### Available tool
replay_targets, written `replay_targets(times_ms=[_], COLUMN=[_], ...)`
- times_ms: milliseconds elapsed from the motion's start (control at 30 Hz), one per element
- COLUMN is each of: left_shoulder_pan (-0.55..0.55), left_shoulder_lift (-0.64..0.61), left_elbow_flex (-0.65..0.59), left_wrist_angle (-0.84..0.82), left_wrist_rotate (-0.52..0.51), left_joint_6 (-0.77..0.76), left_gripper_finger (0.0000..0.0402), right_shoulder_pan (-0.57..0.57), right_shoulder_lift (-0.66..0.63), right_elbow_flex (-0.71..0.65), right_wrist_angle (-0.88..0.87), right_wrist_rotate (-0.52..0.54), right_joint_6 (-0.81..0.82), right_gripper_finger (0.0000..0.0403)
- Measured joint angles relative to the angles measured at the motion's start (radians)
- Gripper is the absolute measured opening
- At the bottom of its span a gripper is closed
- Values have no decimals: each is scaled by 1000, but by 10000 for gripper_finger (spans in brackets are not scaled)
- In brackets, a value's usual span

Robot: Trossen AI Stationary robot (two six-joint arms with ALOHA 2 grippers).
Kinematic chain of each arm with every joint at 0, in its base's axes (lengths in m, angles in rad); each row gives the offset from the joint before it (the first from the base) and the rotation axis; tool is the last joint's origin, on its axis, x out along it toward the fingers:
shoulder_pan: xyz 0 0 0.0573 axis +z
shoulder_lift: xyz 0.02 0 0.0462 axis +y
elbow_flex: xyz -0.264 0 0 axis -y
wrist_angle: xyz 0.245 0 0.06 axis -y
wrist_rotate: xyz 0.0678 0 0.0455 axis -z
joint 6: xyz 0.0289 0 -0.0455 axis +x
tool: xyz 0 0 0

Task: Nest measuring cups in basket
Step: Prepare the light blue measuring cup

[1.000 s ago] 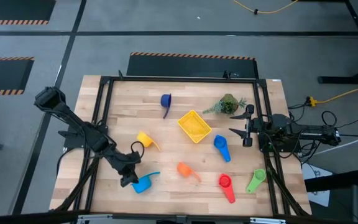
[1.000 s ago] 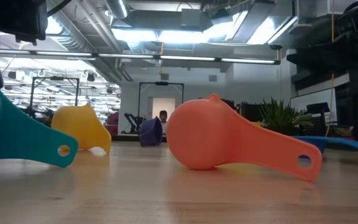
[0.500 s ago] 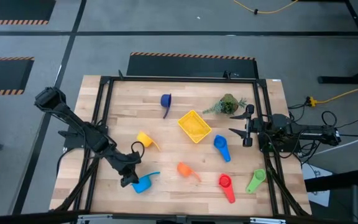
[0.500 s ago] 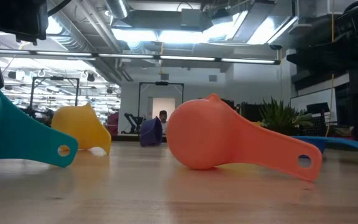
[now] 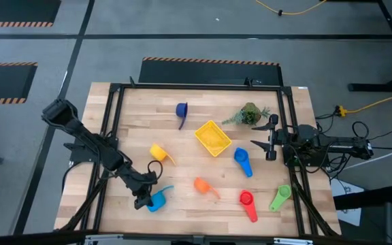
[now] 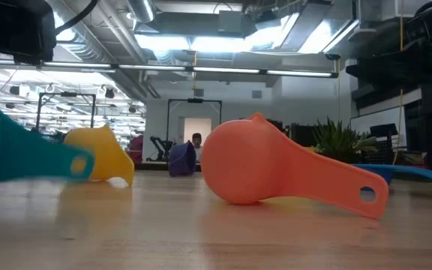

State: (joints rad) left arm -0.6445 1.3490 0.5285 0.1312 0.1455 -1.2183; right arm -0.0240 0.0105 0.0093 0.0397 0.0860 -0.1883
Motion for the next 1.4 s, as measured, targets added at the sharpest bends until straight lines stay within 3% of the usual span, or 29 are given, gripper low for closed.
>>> replay_targets(times_ms=[167,433,700,900,1000,1133,1267,1400], left_shoulder_pan=[1,1,1,7,18,26,30,29], left_shoulder_lift=[1,0,0,0,0,-1,-1,1], left_elbow_flex=[0,0,0,69,146,277,368,391], left_wrist_angle=[-4,-4,-4,-49,-138,-380,-551,-637], left_wrist_rotate=[-11,-68,-124,-161,-200,-300,-390,-388], left_joint_6=[71,155,245,527,707,873,966,995], left_gripper_finger=[94,12,6,5,4,6,6,7], right_shoulder_pan=[0,0,0,0,0,0,0,0], right_shoulder_lift=[0,0,0,0,0,0,0,0], right_elbow_flex=[0,0,0,0,0,0,0,0], right_wrist_angle=[0,0,0,0,0,0,0,0], right_wrist_rotate=[0,0,0,0,0,0,0,0], right_joint_6=[0,0,0,0,0,0,0,0], right_gripper_finger=[248,248,248,248,248,248,248,248])
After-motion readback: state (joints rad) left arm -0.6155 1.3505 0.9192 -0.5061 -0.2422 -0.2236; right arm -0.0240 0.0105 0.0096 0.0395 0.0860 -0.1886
